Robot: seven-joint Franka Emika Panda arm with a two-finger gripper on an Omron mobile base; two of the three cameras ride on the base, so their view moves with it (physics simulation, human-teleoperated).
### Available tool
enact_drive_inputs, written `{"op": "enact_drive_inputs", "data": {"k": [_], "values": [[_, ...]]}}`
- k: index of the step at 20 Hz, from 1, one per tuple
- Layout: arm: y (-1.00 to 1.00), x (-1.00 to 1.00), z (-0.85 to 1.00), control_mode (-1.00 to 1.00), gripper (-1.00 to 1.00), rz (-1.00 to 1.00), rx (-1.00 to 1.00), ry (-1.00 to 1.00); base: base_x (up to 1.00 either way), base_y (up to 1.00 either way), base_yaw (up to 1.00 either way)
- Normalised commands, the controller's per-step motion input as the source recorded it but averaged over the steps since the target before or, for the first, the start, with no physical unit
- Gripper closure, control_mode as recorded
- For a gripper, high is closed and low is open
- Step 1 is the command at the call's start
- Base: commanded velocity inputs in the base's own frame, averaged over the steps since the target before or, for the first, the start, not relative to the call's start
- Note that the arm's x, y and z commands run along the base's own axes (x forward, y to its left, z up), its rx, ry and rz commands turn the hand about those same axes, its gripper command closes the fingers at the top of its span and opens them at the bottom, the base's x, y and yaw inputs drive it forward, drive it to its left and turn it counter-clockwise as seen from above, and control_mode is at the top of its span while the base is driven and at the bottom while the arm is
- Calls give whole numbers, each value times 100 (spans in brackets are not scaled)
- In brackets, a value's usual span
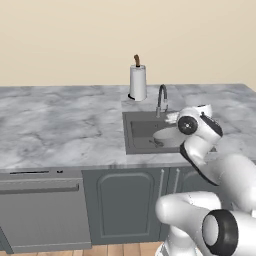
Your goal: Move the pot and pan from the stove into the sink.
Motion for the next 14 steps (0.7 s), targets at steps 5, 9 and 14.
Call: {"op": "enact_drive_inputs", "data": {"k": [5, 9, 14], "values": [[30, -58, 78, -100, -100, 23, -9, 4, 0, 0, 0], [25, -51, 63, -100, -100, 22, 0, 13, 0, 0, 0], [28, -48, 54, -100, -100, 19, 1, 19, 0, 0, 0]]}}
